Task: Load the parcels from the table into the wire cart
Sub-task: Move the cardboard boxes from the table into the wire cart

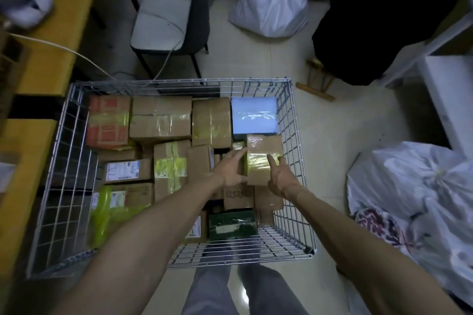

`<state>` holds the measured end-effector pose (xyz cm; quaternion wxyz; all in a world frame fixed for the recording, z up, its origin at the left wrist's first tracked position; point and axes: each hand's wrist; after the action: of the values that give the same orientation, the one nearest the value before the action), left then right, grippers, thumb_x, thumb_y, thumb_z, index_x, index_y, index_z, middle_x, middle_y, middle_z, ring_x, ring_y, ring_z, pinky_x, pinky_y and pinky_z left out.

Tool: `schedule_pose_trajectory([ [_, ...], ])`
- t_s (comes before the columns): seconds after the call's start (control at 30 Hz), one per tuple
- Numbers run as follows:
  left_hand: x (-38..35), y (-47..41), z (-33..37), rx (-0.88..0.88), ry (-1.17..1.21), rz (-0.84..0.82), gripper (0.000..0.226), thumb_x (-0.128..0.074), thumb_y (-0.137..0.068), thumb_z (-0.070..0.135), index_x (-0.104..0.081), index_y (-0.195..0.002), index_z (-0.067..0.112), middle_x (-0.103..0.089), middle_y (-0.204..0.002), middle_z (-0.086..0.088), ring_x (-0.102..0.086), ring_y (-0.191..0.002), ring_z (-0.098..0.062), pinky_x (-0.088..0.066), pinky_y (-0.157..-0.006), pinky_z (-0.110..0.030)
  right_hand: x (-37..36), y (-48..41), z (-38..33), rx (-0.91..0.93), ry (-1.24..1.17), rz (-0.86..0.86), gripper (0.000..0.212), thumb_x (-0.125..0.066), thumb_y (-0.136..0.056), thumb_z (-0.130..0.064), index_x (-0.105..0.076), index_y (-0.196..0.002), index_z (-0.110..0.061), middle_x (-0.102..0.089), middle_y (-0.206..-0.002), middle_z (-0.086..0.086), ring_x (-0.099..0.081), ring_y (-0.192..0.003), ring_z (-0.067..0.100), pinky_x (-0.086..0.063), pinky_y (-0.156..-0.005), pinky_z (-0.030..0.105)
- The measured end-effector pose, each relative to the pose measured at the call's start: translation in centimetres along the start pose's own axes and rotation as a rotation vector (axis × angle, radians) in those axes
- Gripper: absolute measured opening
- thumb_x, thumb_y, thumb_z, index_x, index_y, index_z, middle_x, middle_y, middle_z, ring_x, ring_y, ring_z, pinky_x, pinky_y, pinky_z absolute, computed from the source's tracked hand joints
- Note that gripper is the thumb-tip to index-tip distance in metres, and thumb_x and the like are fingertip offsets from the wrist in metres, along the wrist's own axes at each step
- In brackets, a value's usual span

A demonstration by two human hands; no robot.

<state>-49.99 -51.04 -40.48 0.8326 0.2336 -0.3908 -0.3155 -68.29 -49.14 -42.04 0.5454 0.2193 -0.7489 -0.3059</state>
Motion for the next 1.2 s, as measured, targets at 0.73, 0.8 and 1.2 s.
schedule_pose_trajectory([
  [0.73, 3.9, 22.2, 5.2, 0.245, -0.130, 0.542, 0.079, -0.061, -0.094, 0.045, -0.021, -0.157, 0.019, -0.002, -0.165, -0.013, -0.008, -0.152, -0.030, -0.017, -0.122, -0.037, 11.8, 13.5, -7.2, 0.553, 0.262, 0.197, 0.076, -0.058, -0.095, -0.032, -0.016, -0.156, -0.013, -0.029, -0.152, 0.021, -0.040, -0.133, 0.039, -0.041, -0.104, 0.042],
  [0.8, 4.3, 25.1, 4.6, 0.275, -0.148, 0.596, 0.078, -0.059, -0.094, 0.046, -0.020, -0.157, 0.020, -0.003, -0.165, -0.012, -0.008, -0.152, -0.030, -0.016, -0.122, -0.038, 12.5, 15.0, -9.4, 0.624, 0.350, 0.217, 0.083, -0.058, -0.094, -0.037, -0.009, -0.157, -0.015, -0.026, -0.152, 0.022, -0.039, -0.133, 0.040, -0.040, -0.106, 0.043],
  [1.2, 5.8, 42.9, -3.7, 0.523, -0.184, 0.863, 0.075, -0.058, -0.094, 0.051, -0.025, -0.155, 0.024, -0.002, -0.166, -0.002, -0.009, -0.152, -0.027, -0.019, -0.121, -0.045, 9.6, 25.4, -24.4, 0.936, 0.444, 0.259, 0.079, -0.059, -0.094, -0.038, -0.015, -0.156, -0.017, -0.025, -0.152, 0.021, -0.032, -0.138, 0.040, -0.036, -0.110, 0.049],
])
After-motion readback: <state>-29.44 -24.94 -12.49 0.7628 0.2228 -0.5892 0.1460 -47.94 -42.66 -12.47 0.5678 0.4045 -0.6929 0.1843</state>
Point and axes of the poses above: each hand's wrist, its own y-axis away from the middle knuckle, its own x-axis out of the back of the hand, z = x × y
